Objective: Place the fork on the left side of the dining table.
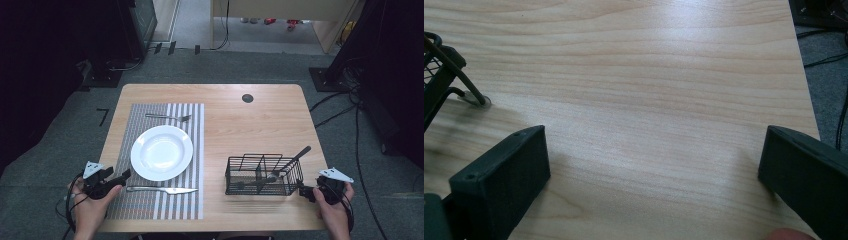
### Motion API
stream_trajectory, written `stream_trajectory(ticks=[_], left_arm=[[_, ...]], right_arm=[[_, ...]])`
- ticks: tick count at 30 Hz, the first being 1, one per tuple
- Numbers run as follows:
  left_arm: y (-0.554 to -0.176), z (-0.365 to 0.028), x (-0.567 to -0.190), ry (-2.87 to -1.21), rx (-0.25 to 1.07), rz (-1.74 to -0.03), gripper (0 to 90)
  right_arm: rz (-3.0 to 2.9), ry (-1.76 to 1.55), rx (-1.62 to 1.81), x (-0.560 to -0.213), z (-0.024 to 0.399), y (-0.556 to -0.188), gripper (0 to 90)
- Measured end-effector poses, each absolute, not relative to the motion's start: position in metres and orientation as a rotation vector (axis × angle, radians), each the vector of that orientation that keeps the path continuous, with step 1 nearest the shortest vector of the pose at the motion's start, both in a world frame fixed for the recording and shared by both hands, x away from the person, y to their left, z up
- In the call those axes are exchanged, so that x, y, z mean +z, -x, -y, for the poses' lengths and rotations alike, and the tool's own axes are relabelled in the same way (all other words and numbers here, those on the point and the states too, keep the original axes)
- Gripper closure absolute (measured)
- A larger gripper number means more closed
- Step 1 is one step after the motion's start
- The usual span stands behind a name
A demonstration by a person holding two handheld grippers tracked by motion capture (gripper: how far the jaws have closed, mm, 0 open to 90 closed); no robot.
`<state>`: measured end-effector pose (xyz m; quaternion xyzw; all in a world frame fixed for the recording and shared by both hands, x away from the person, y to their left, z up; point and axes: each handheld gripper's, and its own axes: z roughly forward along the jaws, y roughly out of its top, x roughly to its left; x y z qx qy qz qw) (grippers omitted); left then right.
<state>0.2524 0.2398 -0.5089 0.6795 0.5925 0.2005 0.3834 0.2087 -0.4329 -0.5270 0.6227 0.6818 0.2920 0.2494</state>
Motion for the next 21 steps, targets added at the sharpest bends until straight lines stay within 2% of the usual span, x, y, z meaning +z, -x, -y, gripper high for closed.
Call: stream_trajectory(ticks=[6, 7, 21], left_arm=[[-0.251, -0.237, -0.516, -1.780, 0.549, -1.511, 25.7], [-0.251, -0.236, -0.516, -1.777, 0.558, -1.514, 21.3], [-0.252, -0.224, -0.517, -1.872, 0.653, -1.518, 17.8]], right_arm=[[-1.857, -1.696, 0.795, -0.527, 0.433, -0.209, 0.0], [-1.857, -1.696, 0.795, -0.527, 0.433, -0.209, 0.0], [-1.857, -1.696, 0.795, -0.527, 0.433, -0.209, 0.0]])
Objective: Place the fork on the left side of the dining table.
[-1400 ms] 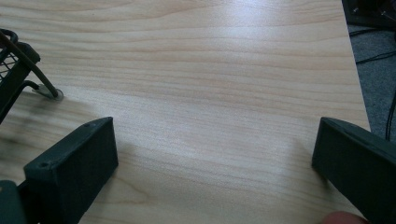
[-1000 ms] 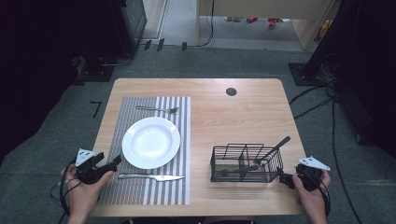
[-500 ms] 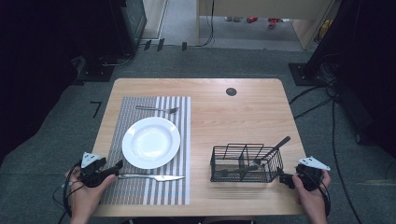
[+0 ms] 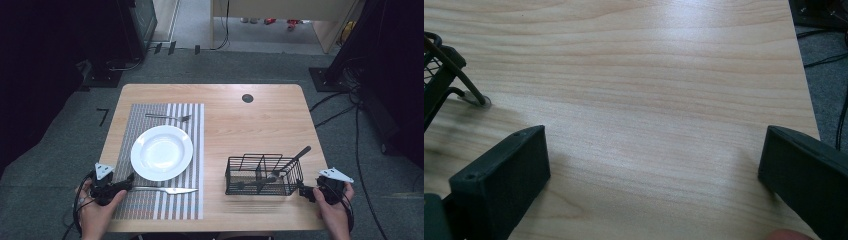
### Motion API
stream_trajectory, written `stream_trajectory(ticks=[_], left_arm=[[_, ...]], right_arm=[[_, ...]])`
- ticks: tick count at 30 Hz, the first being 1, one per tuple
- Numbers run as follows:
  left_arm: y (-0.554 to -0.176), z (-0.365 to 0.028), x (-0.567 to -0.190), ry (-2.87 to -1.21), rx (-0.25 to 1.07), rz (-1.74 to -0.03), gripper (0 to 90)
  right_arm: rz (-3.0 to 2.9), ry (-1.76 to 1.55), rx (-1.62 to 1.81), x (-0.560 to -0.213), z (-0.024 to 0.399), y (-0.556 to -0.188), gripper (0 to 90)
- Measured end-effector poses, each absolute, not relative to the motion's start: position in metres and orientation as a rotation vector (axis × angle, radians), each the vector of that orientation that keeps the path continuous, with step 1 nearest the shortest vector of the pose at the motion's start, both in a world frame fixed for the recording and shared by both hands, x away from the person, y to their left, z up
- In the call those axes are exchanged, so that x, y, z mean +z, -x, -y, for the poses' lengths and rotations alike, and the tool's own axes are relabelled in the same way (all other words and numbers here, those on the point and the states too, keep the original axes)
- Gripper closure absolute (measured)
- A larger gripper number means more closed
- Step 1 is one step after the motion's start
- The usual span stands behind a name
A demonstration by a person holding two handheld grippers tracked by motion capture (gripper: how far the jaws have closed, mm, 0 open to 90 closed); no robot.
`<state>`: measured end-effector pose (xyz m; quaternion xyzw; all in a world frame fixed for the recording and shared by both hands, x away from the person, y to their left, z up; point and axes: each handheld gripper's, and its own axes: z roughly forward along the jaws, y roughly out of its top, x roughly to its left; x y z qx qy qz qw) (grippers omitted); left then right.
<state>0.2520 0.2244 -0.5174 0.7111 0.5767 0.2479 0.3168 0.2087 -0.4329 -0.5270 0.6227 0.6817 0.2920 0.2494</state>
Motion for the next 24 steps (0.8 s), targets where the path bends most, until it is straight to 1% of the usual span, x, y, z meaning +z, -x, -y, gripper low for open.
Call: stream_trajectory(ticks=[24], left_arm=[[-0.2523, -0.2244, -0.5175, -1.871, 0.656, -1.526, 16.5]], right_arm=[[-1.854, -1.698, 0.794, -0.5270, 0.4327, -0.2088, 0.0]])
